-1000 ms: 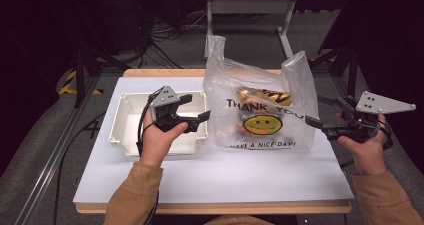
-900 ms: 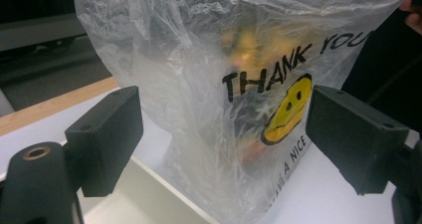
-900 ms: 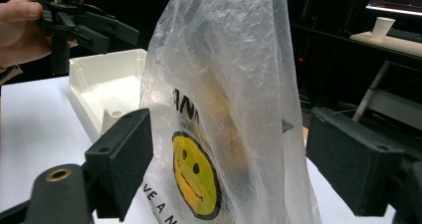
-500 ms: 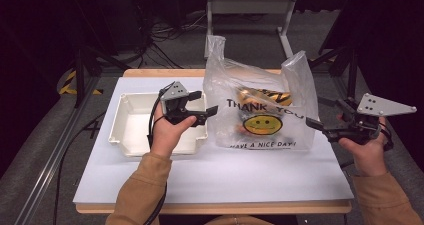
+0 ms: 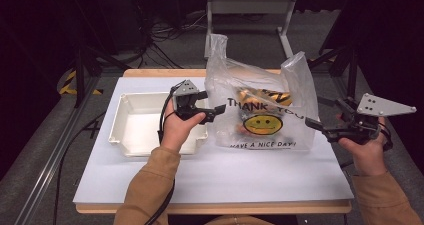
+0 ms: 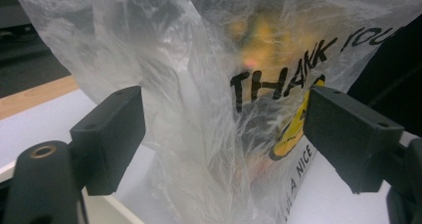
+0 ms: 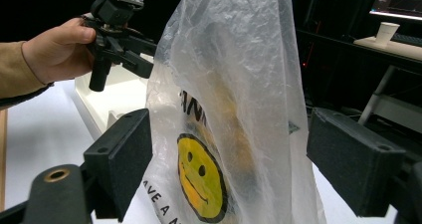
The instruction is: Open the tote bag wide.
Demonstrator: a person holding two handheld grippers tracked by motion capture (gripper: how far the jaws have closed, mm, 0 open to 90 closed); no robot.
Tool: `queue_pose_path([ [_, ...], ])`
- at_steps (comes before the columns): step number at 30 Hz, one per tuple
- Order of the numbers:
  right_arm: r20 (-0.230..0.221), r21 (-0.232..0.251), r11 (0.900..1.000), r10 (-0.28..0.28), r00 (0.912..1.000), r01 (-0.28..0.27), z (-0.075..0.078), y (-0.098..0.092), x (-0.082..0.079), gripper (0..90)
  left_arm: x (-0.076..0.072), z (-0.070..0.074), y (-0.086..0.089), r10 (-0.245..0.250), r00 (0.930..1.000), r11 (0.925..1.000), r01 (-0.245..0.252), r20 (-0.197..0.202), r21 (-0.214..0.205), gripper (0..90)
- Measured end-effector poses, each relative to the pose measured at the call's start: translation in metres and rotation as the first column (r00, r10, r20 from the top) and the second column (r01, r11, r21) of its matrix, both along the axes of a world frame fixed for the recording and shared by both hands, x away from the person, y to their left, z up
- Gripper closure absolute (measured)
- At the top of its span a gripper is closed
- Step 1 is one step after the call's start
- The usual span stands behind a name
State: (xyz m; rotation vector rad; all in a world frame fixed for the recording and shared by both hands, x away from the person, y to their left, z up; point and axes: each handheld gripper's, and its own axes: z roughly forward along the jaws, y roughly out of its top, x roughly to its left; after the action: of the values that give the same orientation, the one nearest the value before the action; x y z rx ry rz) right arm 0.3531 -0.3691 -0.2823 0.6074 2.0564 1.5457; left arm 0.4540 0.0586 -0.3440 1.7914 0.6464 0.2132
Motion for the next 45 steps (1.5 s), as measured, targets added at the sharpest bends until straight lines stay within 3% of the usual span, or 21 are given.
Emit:
queue_pose_path([
  [4, 0.001, -0.003, 1.0, 0.007, 1.0, -0.007, 0.001, 0.002, 0.0, 19.0, -0.002, 0.001, -0.002, -0.018, 0.9998, 0.9997, 0.018, 0.006, 0.016, 24.1],
  [7, 0.002, -0.004, 0.9999, 0.011, 0.9999, -0.011, 0.001, 0.003, -0.001, 19.0, -0.003, 0.001, -0.001, -0.028, 0.9993, 0.999, 0.027, 0.025, 0.034, 34.8],
  [8, 0.002, -0.007, 0.9999, 0.012, 0.9999, -0.012, 0.002, 0.003, 0.0, 19.1, -0.004, 0.001, -0.001, -0.036, 0.9991, 0.9987, 0.035, 0.022, 0.037, 42.8],
  [11, 0.003, -0.01, 0.9999, 0.009, 1.0, -0.009, 0.002, 0.004, 0.001, 19.1, -0.004, 0.002, -0.001, -0.048, 0.9985, 0.998, 0.046, 0.028, 0.044, 50.6],
  [12, 0.003, -0.013, 0.9999, 0.006, 1.0, -0.006, 0.002, 0.005, 0.001, 19.5, -0.005, 0.002, -0.001, -0.058, 0.9979, 0.9972, 0.057, 0.027, 0.05, 60.6],
  [14, 0.004, -0.015, 0.9999, 0.004, 1.0, -0.004, 0.003, 0.005, 0.002, 19.9, -0.006, 0.002, -0.001, -0.066, 0.9973, 0.9963, 0.064, 0.033, 0.058, 64.7],
  [16, 0.009, -0.021, 0.9998, -0.002, 1.0, 0.002, 0.003, 0.006, 0.002, 22.6, -0.008, 0.003, -0.002, -0.076, 0.9965, 0.9951, 0.074, 0.035, 0.067, 75.9],
  [19, 0.015, -0.039, 0.999, -0.018, 0.9997, 0.019, 0.004, 0.007, 0.003, 35.9, -0.011, 0.005, -0.002, -0.09, 0.9952, 0.9939, 0.087, 0.038, 0.067, 85.9],
  [24, 0.035, -0.073, 0.996, -0.049, 0.9982, 0.051, 0.005, 0.007, 0.001, 68.7, -0.017, 0.009, -0.002, -0.117, 0.9916, 0.9918, 0.113, 0.056, 0.06, 89.8],
  [29, 0.042, -0.068, 0.9931, -0.093, 0.9948, 0.095, 0.005, 0.002, 0.001, 85.5, -0.023, 0.011, -0.004, -0.137, 0.9876, 0.989, 0.132, 0.077, 0.067, 89.9],
  [32, 0.049, -0.061, 0.991, -0.116, 0.992, 0.119, 0.007, -0.001, 0.0, 89.9, -0.026, 0.012, -0.003, -0.144, 0.9858, 0.9883, 0.139, 0.086, 0.064, 89.9],
  [45, 0.056, -0.003, 0.9785, -0.206, 0.9769, 0.206, 0.002, -0.013, -0.004, 90.0, -0.035, 0.009, 0.004, -0.127, 0.9852, 0.9894, 0.117, 0.116, 0.086, 90.0],
])
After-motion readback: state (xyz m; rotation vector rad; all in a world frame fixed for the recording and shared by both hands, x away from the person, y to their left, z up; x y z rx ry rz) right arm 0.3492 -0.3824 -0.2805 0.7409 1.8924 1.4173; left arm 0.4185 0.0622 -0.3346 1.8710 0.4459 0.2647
